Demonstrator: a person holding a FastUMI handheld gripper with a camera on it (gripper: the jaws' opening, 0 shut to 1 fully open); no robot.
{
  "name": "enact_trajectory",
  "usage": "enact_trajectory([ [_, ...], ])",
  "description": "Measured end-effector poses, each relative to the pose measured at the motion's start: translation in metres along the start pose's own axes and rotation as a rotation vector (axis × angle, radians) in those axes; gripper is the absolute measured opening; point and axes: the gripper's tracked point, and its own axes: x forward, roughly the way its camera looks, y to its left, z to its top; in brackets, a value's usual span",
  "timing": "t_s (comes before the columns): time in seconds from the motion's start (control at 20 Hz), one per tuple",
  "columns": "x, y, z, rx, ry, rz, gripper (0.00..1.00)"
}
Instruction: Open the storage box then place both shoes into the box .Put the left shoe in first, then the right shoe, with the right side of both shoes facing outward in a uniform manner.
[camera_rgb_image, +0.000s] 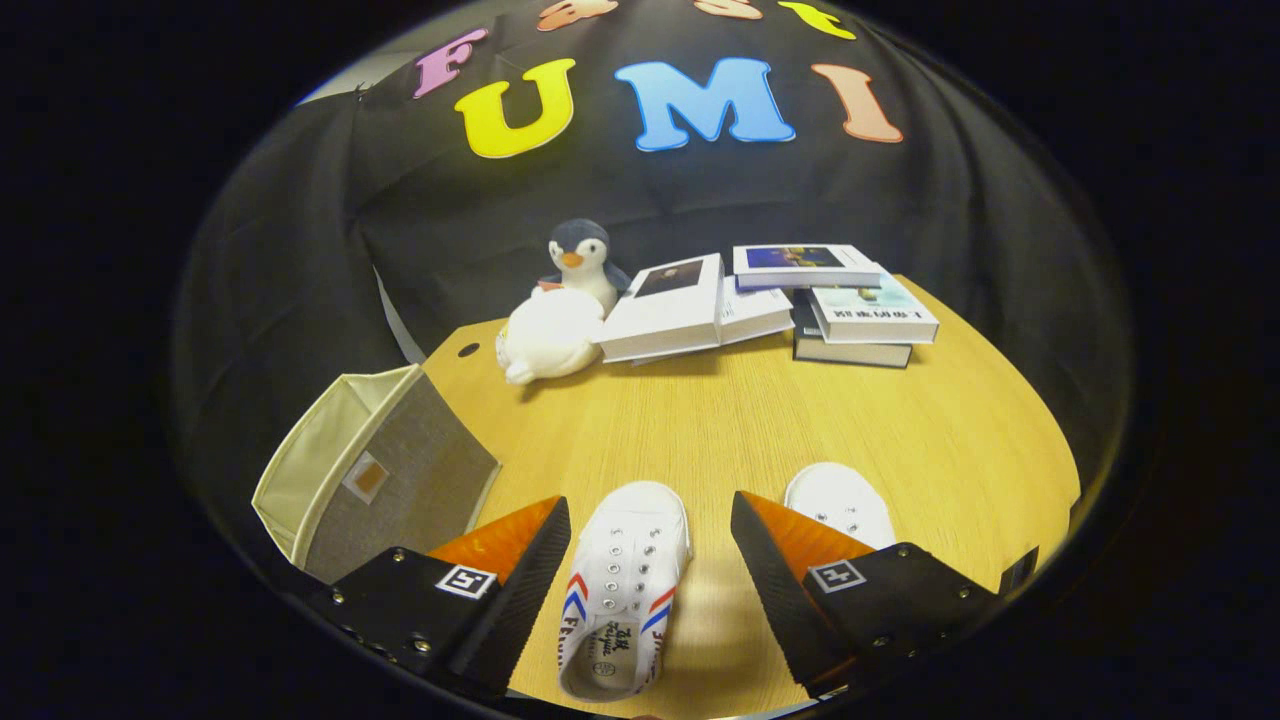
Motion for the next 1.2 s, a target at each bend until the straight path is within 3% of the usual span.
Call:
enact_trajectory([
  [0.5,0.021,-0.009,-0.082,-0.032,0.241,0.008,0.97],
  [0.6,0.023,-0.008,-0.083,-0.014,0.252,0.012,0.79],
  [0.75,0.027,-0.005,-0.089,0.022,0.288,0.037,0.78],
  [0.8,0.024,0.004,-0.086,0.075,0.295,0.080,0.77],
  [0.95,0.024,0.007,-0.090,0.140,0.322,0.084,0.40],
  [1.0,0.020,-0.003,-0.085,0.151,0.317,0.048,0.40],
  [1.05,0.020,-0.003,-0.088,0.199,0.329,0.054,0.13],
  [1.2,0.030,0.002,-0.092,0.273,0.311,0.030,0.13],
])
